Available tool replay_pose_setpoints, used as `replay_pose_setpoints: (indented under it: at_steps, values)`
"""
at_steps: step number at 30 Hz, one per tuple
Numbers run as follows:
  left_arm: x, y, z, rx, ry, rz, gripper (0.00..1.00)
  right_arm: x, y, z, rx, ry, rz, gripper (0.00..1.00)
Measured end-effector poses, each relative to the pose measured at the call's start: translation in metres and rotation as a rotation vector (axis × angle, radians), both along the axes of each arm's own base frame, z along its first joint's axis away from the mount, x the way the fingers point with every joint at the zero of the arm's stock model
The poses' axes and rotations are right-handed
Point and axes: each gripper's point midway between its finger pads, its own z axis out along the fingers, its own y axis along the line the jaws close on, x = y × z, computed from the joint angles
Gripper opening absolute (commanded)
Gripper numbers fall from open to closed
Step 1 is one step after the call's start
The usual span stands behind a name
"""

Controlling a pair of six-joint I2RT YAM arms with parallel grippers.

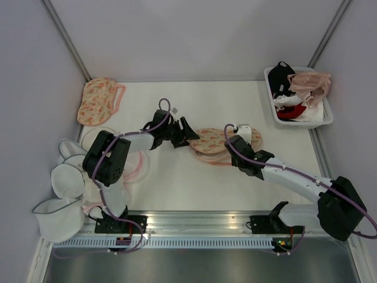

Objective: Unzip the laundry bag and remove the bra

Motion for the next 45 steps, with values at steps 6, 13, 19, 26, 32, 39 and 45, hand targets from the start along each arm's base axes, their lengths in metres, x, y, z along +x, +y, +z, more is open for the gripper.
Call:
replay_pose_setpoints:
  at_steps: [6,13,19,26,32,39,45]
  values:
    - [-0.020,0.037,-0.019,0.122,0.049,0.157,0.85,-0.009,-0.001,0.003,0.028,0.010,0.007,0.00]
    - [-0.074,0.063,0.019,0.083,-0.001,0.297,0.95,-0.038,0.046,-0.010,0.267,0.114,0.227,0.00]
    - [-0.114,0.034,0.036,-0.047,0.019,0.270,1.00,-0.062,0.102,0.003,0.511,0.160,0.469,0.00]
    - [-0.133,0.000,0.014,-0.095,0.128,0.241,1.00,-0.069,0.131,0.021,0.621,0.137,0.600,0.00]
    - [-0.135,-0.014,0.013,-0.136,0.123,0.261,0.99,-0.081,0.140,0.014,0.604,0.168,0.647,0.00]
    - [-0.128,-0.022,0.010,-0.157,0.112,0.291,0.63,-0.087,0.143,0.006,0.580,0.187,0.667,0.00]
    - [-0.124,-0.024,0.009,-0.176,0.110,0.310,0.10,-0.086,0.143,0.007,0.561,0.180,0.666,0.00]
